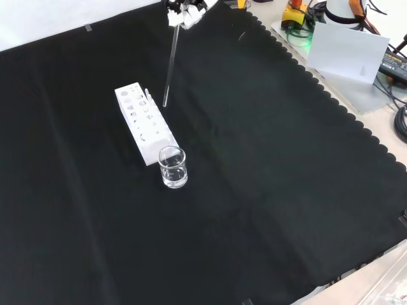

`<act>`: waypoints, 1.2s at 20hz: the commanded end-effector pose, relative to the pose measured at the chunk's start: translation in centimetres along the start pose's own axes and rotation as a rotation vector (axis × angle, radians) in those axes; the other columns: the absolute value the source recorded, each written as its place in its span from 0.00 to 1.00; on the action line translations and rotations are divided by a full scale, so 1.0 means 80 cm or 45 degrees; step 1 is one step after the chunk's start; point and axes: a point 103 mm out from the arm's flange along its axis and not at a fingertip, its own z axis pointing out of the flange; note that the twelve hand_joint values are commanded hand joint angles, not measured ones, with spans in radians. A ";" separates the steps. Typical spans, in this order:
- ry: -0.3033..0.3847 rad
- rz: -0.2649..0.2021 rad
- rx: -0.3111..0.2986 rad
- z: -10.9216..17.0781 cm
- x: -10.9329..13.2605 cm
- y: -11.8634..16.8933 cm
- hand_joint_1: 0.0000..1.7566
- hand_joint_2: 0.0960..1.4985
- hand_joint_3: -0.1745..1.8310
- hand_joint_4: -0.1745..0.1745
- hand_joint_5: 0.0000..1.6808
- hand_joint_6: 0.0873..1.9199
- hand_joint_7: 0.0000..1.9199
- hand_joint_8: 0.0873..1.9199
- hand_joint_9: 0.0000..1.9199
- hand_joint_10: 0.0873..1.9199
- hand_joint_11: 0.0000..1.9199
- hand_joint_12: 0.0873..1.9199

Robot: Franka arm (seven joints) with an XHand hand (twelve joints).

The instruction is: Stir in the beaker to the left of the white test tube rack with the glass rod.

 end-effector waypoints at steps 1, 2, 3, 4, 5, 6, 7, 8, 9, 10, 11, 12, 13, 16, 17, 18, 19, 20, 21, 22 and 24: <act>0.048 -0.077 0.012 0.011 0.030 0.013 0.73 0.70 0.11 0.00 0.64 0.26 0.52 0.66 0.84 0.46 0.85 0.35; 0.055 -0.089 0.017 0.015 0.033 0.014 0.73 0.70 0.11 0.00 0.64 0.26 0.52 0.66 0.84 0.46 0.85 0.35; 0.063 -0.098 0.017 0.018 0.035 0.015 0.73 0.70 0.11 0.00 0.64 0.26 0.52 0.66 0.84 0.46 0.85 0.35; 0.068 -0.108 0.020 0.020 0.036 0.015 0.73 0.70 0.11 0.00 0.64 0.25 0.52 0.66 0.84 0.46 0.85 0.35; 0.073 -0.117 0.021 0.022 0.037 0.016 0.73 0.70 0.11 0.00 0.64 0.25 0.52 0.66 0.84 0.46 0.85 0.35; 0.077 -0.128 0.025 0.025 0.037 0.017 0.73 0.71 0.11 0.00 0.64 0.25 0.52 0.66 0.84 0.46 0.85 0.35; 0.081 -0.138 0.025 0.026 0.037 0.017 0.73 0.71 0.10 0.00 0.64 0.25 0.52 0.66 0.84 0.46 0.85 0.35; 0.085 -0.144 0.027 0.029 0.037 0.017 0.73 0.71 0.10 0.00 0.64 0.25 0.52 0.66 0.84 0.46 0.85 0.35; 0.091 -0.150 0.032 0.032 0.036 0.017 0.73 0.71 0.10 0.00 0.64 0.25 0.52 0.66 0.84 0.46 0.85 0.35; 0.089 -0.159 0.036 0.035 0.036 0.018 0.73 0.71 0.10 0.00 0.64 0.25 0.52 0.66 0.84 0.46 0.85 0.35; 0.094 -0.165 0.038 0.038 0.035 0.019 0.73 0.71 0.10 0.00 0.64 0.25 0.52 0.66 0.84 0.46 0.85 0.35; 0.093 -0.172 0.042 0.042 0.035 0.020 0.73 0.71 0.10 0.00 0.64 0.25 0.52 0.66 0.84 0.46 0.85 0.35; 0.096 -0.179 0.044 0.045 0.034 0.021 0.73 0.71 0.10 0.00 0.64 0.25 0.52 0.66 0.84 0.46 0.85 0.35; 0.102 -0.204 0.056 0.055 0.036 0.027 0.73 0.71 0.10 0.00 0.64 0.25 0.52 0.66 0.84 0.46 0.85 0.35; 0.104 -0.210 0.057 0.058 0.037 0.029 0.73 0.71 0.10 0.00 0.64 0.25 0.52 0.66 0.84 0.46 0.85 0.35; 0.107 -0.214 0.057 0.060 0.038 0.030 0.73 0.71 0.10 0.00 0.64 0.25 0.52 0.66 0.84 0.46 0.85 0.35; 0.107 -0.218 0.059 0.062 0.039 0.032 0.73 0.71 0.10 0.00 0.64 0.25 0.52 0.66 0.84 0.46 0.85 0.35; 0.107 -0.220 0.062 0.064 0.040 0.034 0.73 0.71 0.10 0.00 0.64 0.25 0.52 0.66 0.84 0.46 0.85 0.35; 0.105 -0.220 0.066 0.066 0.042 0.036 0.73 0.71 0.10 0.00 0.64 0.25 0.52 0.66 0.84 0.46 0.85 0.35; 0.108 -0.219 0.069 0.069 0.043 0.039 0.73 0.71 0.10 0.00 0.64 0.25 0.52 0.66 0.84 0.46 0.85 0.35; 0.112 -0.221 0.074 0.075 0.045 0.044 0.73 0.71 0.10 0.00 0.64 0.25 0.52 0.66 0.84 0.46 0.85 0.35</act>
